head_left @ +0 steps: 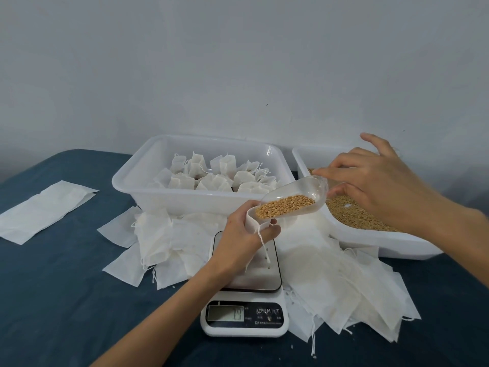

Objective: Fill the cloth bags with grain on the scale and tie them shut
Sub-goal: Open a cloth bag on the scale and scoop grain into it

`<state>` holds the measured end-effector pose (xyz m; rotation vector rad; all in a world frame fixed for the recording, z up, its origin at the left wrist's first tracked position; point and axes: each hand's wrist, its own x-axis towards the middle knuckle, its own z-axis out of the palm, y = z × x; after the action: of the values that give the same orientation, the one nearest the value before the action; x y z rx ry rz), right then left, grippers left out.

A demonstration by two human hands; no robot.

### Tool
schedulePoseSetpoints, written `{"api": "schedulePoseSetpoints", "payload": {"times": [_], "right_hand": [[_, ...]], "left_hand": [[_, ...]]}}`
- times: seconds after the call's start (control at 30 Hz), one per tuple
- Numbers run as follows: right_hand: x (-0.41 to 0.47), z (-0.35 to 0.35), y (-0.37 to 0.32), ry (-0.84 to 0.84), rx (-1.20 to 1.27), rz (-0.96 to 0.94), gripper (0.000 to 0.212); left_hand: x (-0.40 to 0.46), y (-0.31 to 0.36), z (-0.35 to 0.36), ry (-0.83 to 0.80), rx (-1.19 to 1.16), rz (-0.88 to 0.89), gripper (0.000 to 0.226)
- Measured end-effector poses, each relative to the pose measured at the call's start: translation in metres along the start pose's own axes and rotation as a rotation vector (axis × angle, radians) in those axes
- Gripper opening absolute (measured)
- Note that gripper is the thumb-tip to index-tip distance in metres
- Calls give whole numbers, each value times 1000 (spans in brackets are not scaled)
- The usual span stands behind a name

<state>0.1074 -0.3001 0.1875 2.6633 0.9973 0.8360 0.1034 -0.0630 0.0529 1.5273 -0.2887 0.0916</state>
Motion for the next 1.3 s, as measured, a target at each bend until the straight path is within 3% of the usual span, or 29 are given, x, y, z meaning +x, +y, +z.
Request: {"api": "schedulePoseSetpoints", "payload": {"times": [1.3], "right_hand": [[2,2,-1,-41,-16,14,38]], "left_hand": [[-1,4,-2,6,79,-20,29]]}}
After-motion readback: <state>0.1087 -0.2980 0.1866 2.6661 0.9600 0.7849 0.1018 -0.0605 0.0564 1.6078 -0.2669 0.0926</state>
